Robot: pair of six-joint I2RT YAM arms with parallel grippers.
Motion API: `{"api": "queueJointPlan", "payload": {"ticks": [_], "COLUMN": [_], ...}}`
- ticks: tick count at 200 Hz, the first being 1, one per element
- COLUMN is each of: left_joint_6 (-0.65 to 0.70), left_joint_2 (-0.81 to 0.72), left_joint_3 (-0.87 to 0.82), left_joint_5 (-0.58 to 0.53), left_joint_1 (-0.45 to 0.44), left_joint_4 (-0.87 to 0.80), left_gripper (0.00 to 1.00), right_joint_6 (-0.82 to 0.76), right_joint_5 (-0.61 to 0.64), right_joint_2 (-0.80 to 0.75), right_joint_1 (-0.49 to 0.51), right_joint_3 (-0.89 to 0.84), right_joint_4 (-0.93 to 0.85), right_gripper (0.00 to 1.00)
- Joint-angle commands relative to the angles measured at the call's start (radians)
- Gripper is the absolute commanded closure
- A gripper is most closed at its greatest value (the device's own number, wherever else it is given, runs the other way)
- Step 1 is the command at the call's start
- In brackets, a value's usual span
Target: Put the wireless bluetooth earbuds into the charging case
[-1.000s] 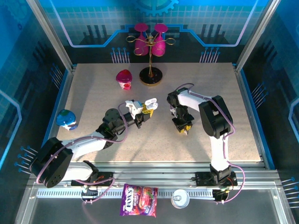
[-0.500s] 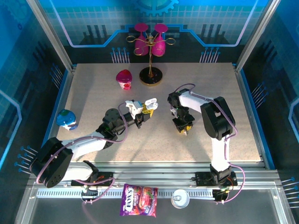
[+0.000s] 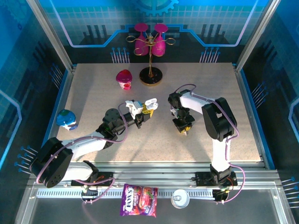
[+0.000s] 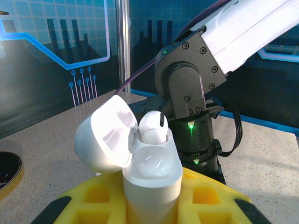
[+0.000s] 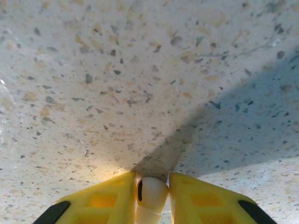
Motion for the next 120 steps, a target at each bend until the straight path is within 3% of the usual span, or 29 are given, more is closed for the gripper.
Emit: {"api": "queueJointPlan", "payload": {"ticks": [1, 70, 120], "left_joint_6": [0.007, -0.005, -0.029], "left_joint_2": [-0.017, 0.004, 0.024], "left_joint_3": [0.022, 0.028, 0.039], "left_joint_5": [0.021, 0.011, 0.028], "left_joint_1": [0.004, 0.003, 0.003], "left_joint_4": [0.02, 0.031, 0.044], "left_gripper": [0.93, 0.91, 0.92], "right_joint_6": [0.002, -0.014, -0.016], "right_joint_5": [0.01, -0.027, -0.18], "right_joint_2": [-0.025, -0.195, -0.416], "right_joint_1": [0.006, 0.005, 0.005], "right_joint_3": [-0.03, 0.014, 0.04], "right_joint_4": [-0.04, 0.008, 0.138], "right_gripper": [0.78, 0.79, 0.8]}}
